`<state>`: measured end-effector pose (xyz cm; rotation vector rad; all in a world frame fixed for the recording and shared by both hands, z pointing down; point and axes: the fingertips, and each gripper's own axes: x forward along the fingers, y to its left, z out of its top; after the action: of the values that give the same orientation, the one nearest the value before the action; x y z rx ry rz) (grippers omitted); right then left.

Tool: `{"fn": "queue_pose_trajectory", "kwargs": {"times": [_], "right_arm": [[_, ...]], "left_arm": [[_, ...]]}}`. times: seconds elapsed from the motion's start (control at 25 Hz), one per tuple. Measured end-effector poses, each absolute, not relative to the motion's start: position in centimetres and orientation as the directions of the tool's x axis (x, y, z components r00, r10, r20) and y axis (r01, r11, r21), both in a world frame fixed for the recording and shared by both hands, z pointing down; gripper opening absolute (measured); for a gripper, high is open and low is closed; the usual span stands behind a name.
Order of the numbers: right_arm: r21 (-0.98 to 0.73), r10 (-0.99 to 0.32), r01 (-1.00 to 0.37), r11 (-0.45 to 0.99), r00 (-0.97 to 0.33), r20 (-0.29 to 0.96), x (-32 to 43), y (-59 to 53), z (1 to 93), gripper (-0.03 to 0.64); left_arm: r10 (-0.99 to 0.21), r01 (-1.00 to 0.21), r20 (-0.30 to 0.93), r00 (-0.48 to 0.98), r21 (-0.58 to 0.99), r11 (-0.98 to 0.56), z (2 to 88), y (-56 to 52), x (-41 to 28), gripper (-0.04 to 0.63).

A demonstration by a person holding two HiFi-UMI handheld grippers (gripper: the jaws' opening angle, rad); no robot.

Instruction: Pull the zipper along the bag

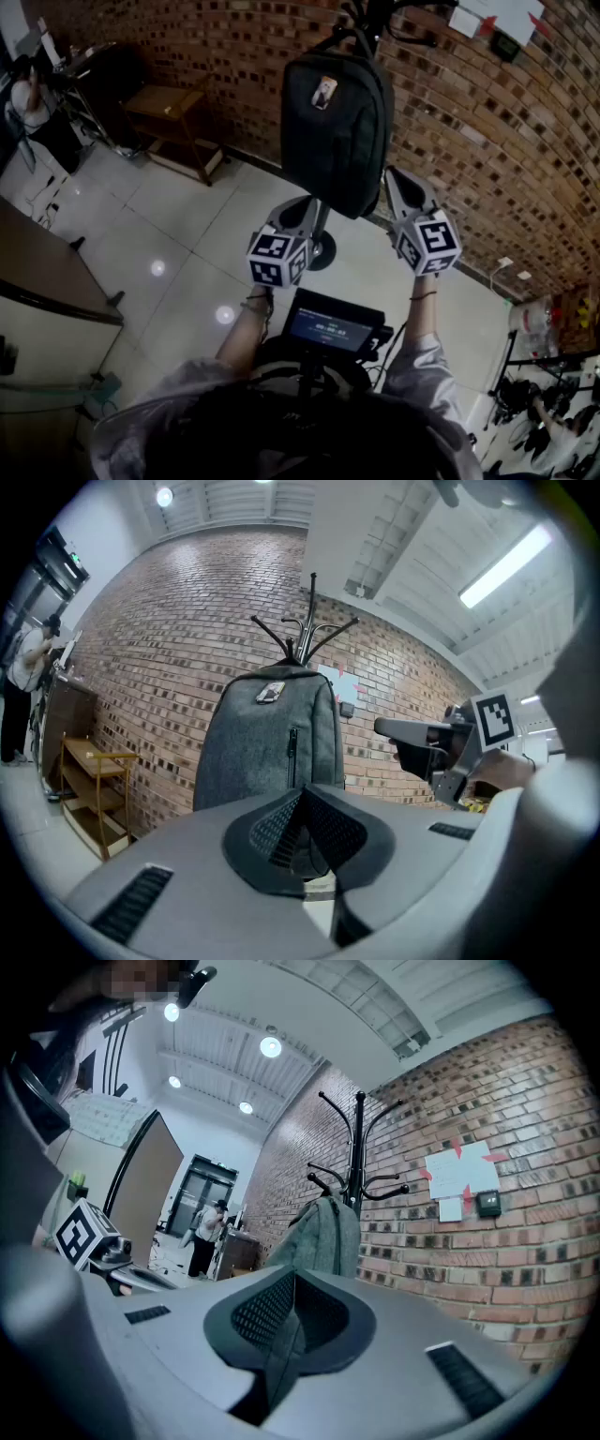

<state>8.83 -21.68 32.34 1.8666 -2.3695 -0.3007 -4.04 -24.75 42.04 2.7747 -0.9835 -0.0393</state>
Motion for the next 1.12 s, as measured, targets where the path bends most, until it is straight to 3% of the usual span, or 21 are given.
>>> {"fn": "queue_pose_trajectory", "kwargs": {"times": [0.56,0.68,1.12], "right_arm": [[0.45,-0.938,-0.842,0.298,-0.345,-0.024,11.2,-27.0,24.9,0.043],[0.517,-0.918,-0.783,0.346,-0.397,0.014,11.2,-28.7,24.1,0.124],[0.768,-0.856,-0.516,0.38,-0.511,0.081,11.0,-33.0,22.7,0.123]], "left_arm": [[-0.712,-0.697,0.02,0.701,0.225,-0.68,41.5,-27.7,-3.4,0.008],[-0.752,-0.733,0.018,0.658,0.24,-0.636,41.3,-28.0,-2.7,0.008],[-0.867,-0.839,0.031,0.498,0.269,-0.472,41.8,-28.2,-1.1,0.008]]}}
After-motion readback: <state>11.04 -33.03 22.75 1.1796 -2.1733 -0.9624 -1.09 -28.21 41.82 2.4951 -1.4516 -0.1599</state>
